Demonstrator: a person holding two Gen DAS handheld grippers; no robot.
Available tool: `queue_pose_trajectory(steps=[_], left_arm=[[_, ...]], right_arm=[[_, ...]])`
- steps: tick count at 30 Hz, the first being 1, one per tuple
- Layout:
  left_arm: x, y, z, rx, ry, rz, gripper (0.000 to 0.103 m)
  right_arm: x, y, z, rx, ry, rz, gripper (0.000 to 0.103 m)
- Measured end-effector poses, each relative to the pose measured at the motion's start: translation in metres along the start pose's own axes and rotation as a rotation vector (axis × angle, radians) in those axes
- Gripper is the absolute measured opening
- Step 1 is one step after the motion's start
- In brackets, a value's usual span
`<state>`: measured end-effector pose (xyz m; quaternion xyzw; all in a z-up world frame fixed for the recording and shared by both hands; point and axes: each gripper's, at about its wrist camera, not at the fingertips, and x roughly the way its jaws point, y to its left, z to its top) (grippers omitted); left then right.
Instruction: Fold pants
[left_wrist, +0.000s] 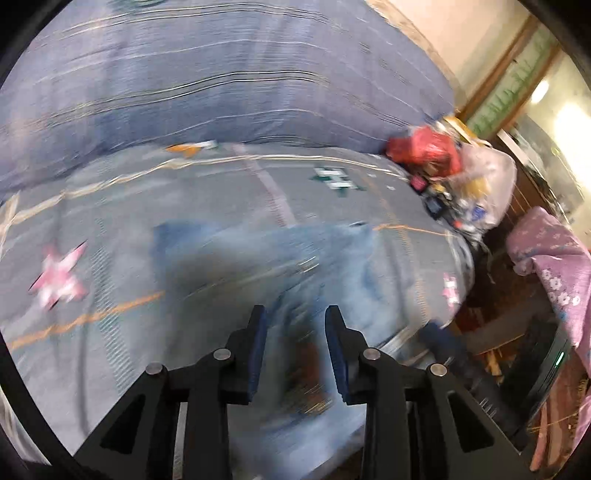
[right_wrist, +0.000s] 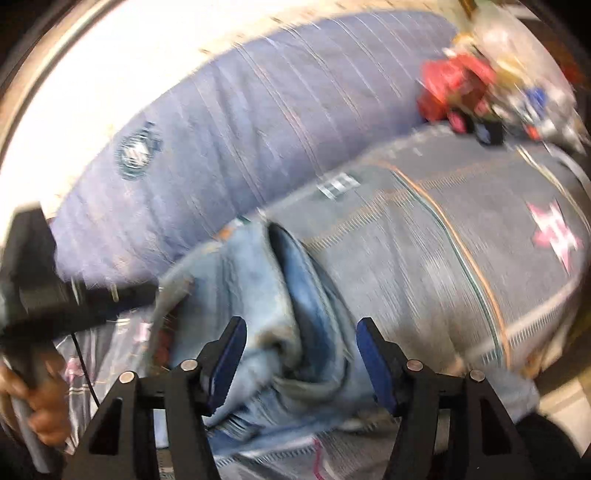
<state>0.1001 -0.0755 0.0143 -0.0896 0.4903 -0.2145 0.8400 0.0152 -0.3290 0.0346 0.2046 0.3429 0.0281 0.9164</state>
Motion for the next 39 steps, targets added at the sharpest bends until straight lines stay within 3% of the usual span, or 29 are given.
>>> queue_pose_trajectory(steps=[4,6,8,9,11,14,19,21,25,27,28,29,30,34,36,39], left_arm=[[0.005,0.018,-0.028,-0.015,0.031,0.016,0.032],[0.006,0.016,-0.036,0.013,0.027,0.042,0.032],[0.005,0.008,-0.038,0.05,0.009,0.058,0.032],[0.004,0.003,-0.038,0.07,0.001,0.067,0.032],[0.005,-0.007,-0.039,0.119,-0.015,0.099,0.032],[0.018,-0.02,-0.043,0.205,-0.016,0.191,0.032],[0.036,-0.018,-0.047,0.206,0.003,0.225,0.032],[0.039,-0.019,-0.046,0.228,0.011,0.246,0.032],[0.039,-0.018,-0.044,0.233,0.021,0.249,0.032],[0.039,-0.016,-0.044,0.226,0.021,0.245,0.032],[0.039,-0.017,-0.043,0.224,0.022,0.245,0.032],[0.039,-0.017,-0.044,0.225,0.022,0.247,0.032],[0.039,-0.017,-0.044,0.226,0.022,0.25,0.032],[0.039,-0.018,-0.045,0.226,0.021,0.257,0.032],[0.039,-0.018,-0.045,0.225,0.025,0.258,0.032],[0.039,-0.017,-0.044,0.225,0.029,0.254,0.032]], right_arm=[[0.027,0.011,0.013,-0.056,0.095,0.058,0.065],[0.05,0.009,0.012,-0.055,0.194,-0.002,0.061],[0.061,0.005,0.009,-0.007,0.237,0.037,0.032],[0.06,0.006,0.008,-0.004,0.232,0.043,0.032],[0.044,0.014,0.011,-0.052,0.172,0.034,0.019],[0.019,0.031,0.015,-0.123,0.084,-0.03,0.018],[0.059,0.018,-0.002,-0.135,0.245,-0.182,0.018],[0.063,0.017,-0.006,-0.154,0.238,-0.203,0.018],[0.06,0.022,0.001,-0.132,0.233,-0.218,0.026],[0.051,0.025,0.007,-0.128,0.205,-0.218,0.035],[0.049,0.027,0.013,-0.149,0.181,-0.23,0.043],[0.044,0.033,0.021,-0.185,0.149,-0.231,0.06],[0.041,0.037,0.028,-0.206,0.126,-0.222,0.065],[0.051,0.052,0.057,-0.259,0.096,-0.137,0.066],[0.066,0.06,0.063,-0.326,0.09,-0.162,0.066],[0.105,0.06,0.061,-0.357,0.153,-0.23,0.066]])
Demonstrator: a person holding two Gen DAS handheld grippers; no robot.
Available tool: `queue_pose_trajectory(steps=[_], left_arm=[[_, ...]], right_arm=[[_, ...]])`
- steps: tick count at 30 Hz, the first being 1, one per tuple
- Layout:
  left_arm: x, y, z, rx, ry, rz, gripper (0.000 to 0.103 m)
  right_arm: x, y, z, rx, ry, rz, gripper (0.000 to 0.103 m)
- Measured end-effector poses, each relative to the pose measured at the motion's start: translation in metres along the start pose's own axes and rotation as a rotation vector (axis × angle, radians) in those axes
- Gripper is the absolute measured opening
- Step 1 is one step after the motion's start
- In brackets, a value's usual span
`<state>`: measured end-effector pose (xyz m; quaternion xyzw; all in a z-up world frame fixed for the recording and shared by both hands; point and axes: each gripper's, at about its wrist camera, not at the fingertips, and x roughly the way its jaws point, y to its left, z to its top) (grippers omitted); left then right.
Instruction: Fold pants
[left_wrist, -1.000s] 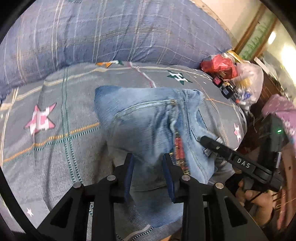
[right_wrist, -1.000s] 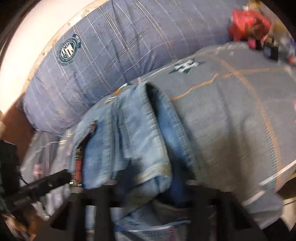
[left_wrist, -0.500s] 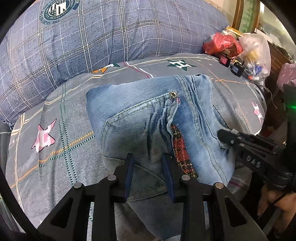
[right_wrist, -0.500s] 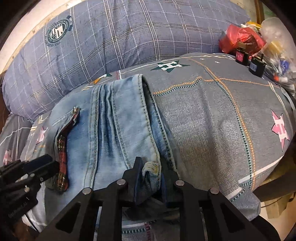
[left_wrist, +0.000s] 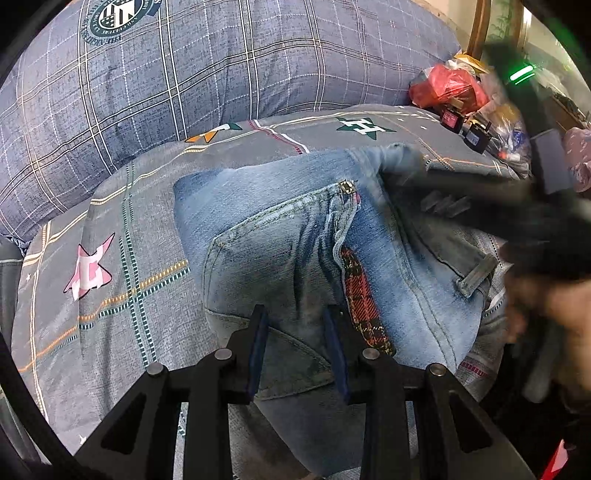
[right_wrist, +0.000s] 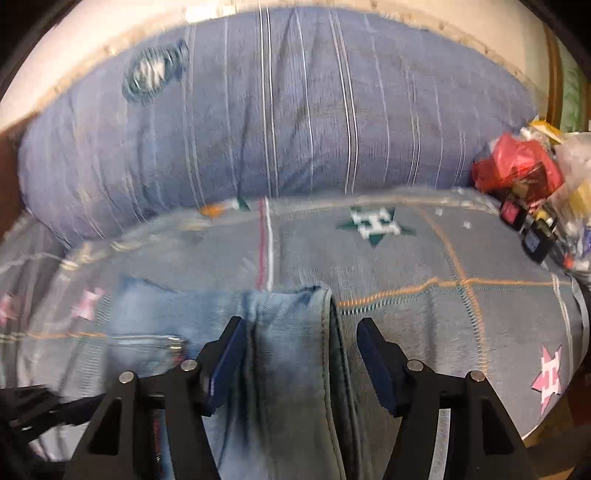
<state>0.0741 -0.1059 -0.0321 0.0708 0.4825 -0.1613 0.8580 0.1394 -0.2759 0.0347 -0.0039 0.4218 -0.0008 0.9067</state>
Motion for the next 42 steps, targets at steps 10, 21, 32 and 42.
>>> queue_pose_trajectory(steps=[10,21,32,42], left_arm=[[0.001,0.001,0.001,-0.005,-0.001,-0.007,0.032],[0.003,0.0,0.0,-0.002,-0.004,-0.009,0.032],[-0.041,0.014,-0.021,-0.072,-0.039,-0.169,0.031],[-0.009,-0.001,-0.039,-0.03,0.023,-0.191,0.032]], right_arm=[[-0.016,-0.013,-0.011,0.051,-0.013,0.022,0.067],[-0.021,-0.008,-0.071,0.063,0.153,0.057,0.069],[-0.066,-0.029,-0.068,0.143,0.059,0.115,0.069],[-0.031,-0.022,-0.094,0.111,0.221,0.119,0.061]])
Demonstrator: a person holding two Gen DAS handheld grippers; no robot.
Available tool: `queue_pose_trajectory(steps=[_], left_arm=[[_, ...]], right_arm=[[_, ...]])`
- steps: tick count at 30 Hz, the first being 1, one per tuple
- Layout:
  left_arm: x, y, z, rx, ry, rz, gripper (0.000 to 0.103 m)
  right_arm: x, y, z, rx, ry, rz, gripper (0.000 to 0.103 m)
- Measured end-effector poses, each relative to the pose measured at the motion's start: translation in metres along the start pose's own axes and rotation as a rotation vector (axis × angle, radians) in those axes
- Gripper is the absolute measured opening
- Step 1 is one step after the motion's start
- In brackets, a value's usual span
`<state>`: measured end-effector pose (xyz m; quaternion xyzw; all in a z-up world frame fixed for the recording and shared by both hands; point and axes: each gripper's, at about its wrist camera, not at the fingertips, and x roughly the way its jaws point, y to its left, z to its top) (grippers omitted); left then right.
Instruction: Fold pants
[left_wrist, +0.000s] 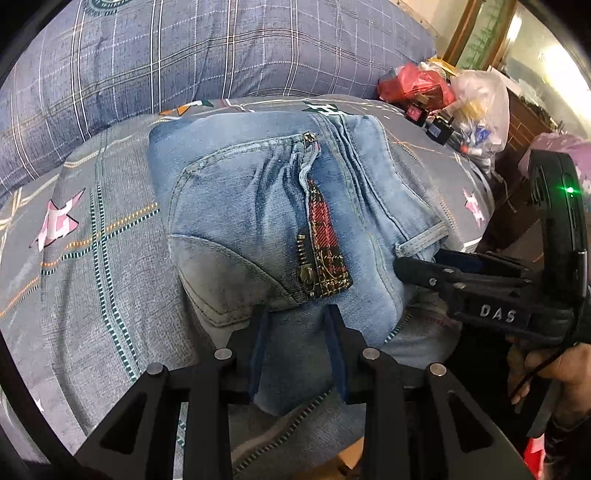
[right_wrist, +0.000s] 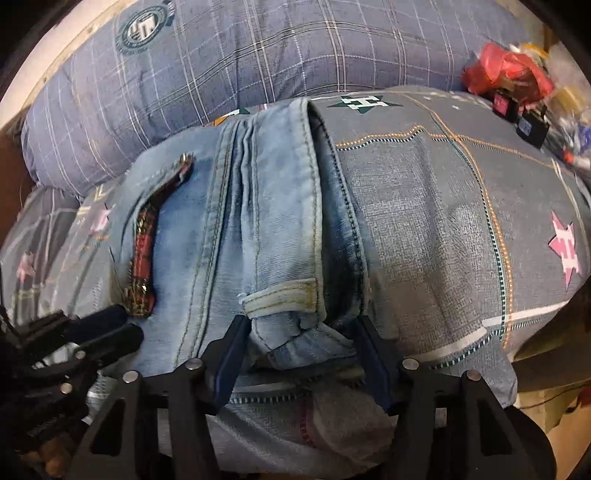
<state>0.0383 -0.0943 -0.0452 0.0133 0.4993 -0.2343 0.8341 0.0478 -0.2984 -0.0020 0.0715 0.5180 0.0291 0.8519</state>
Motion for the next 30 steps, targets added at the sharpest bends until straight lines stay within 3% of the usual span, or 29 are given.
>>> queue_pose_trajectory(steps=[3,10,14,18,19,21,22,24,27,30], left_arm=[[-0.016,0.006,0.005,-0.011,-0.026,-0.015,0.032],[-0.028,0.015,0.032,-0.043,-0.09,0.006,0.032],[-0.001,0.018,0.036,-0.07,-0.035,0.016,0.032],[0.003,0.019,0.033,-0.078,-0.048,0.014,0.033],[0.004,0.02,0.033,-0.075,-0.045,0.014,0.033],[0.006,0.021,0.033,-0.074,-0.041,0.006,0.033],[0.006,0.023,0.032,-0.077,-0.04,0.001,0.034],[0.007,0.023,0.032,-0.073,-0.044,-0.001,0.034],[0.003,0.019,0.035,-0.055,-0.041,0.008,0.034],[-0.016,0.019,0.033,-0.049,-0.091,0.006,0.034]], right_arm=[[-0.014,-0.007,0.004,0.037,0.003,0.034,0.062],[-0.047,0.004,0.036,0.009,-0.157,0.022,0.062],[-0.036,0.021,0.06,-0.033,-0.217,0.153,0.062],[-0.006,0.03,0.076,-0.027,-0.187,0.285,0.062],[0.004,0.029,0.079,-0.029,-0.171,0.268,0.061],[0.038,0.02,0.081,-0.007,-0.09,0.151,0.058],[0.049,0.008,0.078,0.035,-0.097,0.19,0.059],[0.048,0.001,0.076,0.049,-0.128,0.229,0.057],[0.04,0.004,0.076,0.041,-0.12,0.213,0.056],[0.005,-0.001,0.066,0.07,-0.158,0.261,0.056]])
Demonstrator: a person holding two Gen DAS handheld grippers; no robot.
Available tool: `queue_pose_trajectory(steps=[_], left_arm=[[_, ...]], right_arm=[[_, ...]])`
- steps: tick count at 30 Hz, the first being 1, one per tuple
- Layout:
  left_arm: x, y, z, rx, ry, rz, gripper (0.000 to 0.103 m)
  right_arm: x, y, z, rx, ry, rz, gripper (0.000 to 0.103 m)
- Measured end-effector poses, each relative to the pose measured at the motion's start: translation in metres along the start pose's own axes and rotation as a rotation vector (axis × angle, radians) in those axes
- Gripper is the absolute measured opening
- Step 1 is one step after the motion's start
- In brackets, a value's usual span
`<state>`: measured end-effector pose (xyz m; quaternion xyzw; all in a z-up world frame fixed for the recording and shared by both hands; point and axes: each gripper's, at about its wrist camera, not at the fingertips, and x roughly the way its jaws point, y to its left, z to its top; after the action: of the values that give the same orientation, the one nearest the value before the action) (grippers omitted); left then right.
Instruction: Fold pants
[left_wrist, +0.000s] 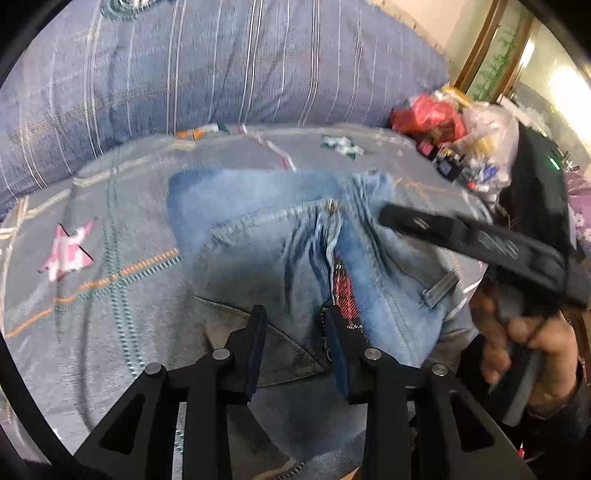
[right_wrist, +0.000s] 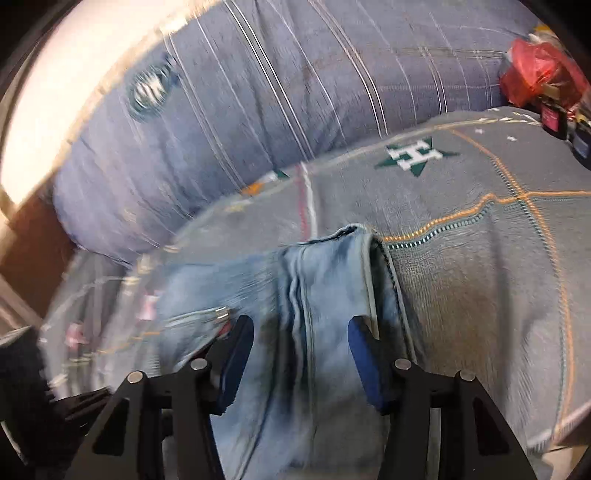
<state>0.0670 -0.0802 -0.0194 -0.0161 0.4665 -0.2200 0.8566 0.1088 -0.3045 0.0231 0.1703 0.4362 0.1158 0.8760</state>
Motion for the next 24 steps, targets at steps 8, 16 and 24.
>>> queue_pose_trajectory(steps=[8,16,24], left_arm=[[0.021,0.005,-0.008,-0.04,0.031,-0.015,0.036],[-0.013,0.029,-0.007,-0.068,0.013,0.017,0.04],[-0.005,0.057,-0.007,-0.178,0.069,0.0,0.044]], right_arm=[[-0.01,-0.001,-0.055,-0.016,0.101,-0.095,0.057],[-0.04,-0.012,-0.04,0.078,-0.007,0.002,0.058],[-0.043,-0.05,-0.039,0.183,0.02,-0.014,0.061]])
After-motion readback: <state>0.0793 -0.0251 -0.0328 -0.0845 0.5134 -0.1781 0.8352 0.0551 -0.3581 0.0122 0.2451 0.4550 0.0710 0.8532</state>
